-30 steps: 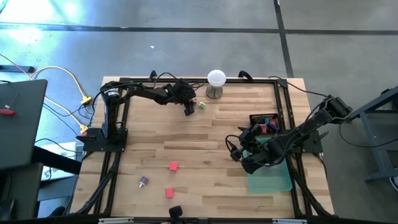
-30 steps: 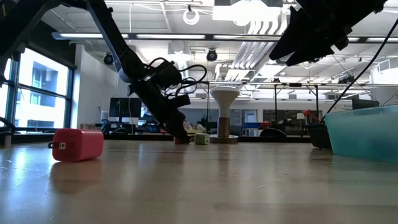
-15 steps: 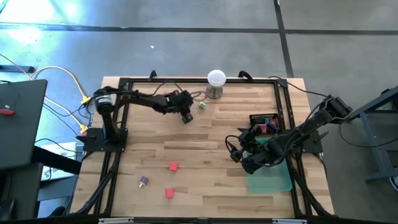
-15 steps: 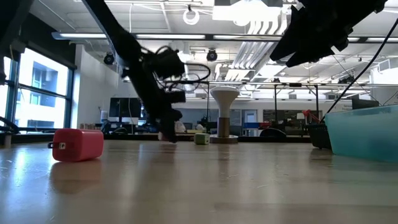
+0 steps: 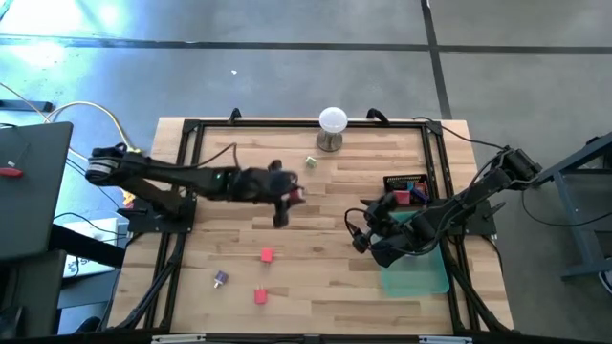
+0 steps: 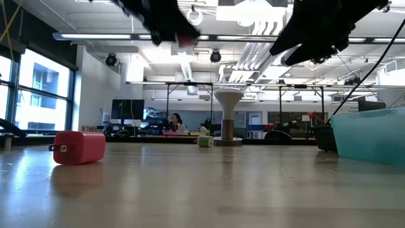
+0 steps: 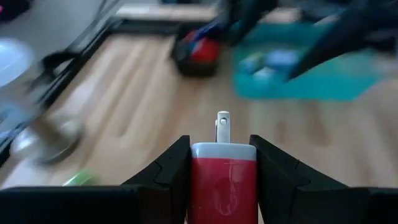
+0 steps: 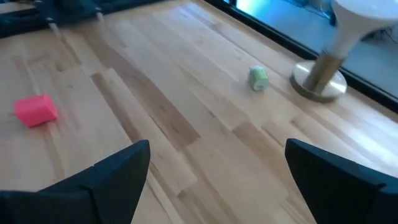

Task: Pick & Place Office items
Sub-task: Put the pink charger adapter into the green bin

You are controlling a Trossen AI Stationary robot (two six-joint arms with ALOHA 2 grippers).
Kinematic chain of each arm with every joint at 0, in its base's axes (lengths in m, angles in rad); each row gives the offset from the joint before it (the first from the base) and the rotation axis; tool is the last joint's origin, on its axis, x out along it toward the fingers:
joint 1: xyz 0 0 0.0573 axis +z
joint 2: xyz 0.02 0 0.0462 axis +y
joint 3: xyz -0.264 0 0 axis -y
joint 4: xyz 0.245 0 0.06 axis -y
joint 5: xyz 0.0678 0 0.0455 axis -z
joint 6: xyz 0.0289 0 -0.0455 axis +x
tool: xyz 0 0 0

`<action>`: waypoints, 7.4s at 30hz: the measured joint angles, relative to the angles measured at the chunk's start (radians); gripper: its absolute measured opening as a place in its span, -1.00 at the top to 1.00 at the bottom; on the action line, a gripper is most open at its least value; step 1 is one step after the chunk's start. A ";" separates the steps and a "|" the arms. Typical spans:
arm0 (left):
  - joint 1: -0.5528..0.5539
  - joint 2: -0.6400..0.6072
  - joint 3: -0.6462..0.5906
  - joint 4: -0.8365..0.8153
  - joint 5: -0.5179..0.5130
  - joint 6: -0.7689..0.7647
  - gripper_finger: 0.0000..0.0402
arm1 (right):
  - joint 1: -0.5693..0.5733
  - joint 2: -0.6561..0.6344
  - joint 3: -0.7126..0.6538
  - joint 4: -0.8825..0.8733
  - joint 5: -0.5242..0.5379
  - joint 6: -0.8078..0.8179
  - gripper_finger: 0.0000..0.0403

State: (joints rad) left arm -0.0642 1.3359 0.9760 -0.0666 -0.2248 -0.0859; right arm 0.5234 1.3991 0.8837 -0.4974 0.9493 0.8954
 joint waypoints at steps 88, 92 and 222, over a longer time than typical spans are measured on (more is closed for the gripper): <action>-0.036 0.401 0.128 0.575 0.785 -0.615 -0.37 | 0.093 0.107 0.040 0.593 -0.259 -1.049 0.39; -0.018 0.400 0.128 0.581 0.839 -0.616 -0.38 | 0.156 0.103 0.133 0.336 -0.197 -0.859 0.39; 0.069 0.400 0.128 0.433 0.725 -0.437 -0.39 | -0.017 -0.180 -0.188 -0.701 -0.878 0.417 0.34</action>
State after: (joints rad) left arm 0.0048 1.7355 1.1042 0.3660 0.5003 -0.5232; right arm 0.5063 1.2186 0.6961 -1.1980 0.0715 1.3123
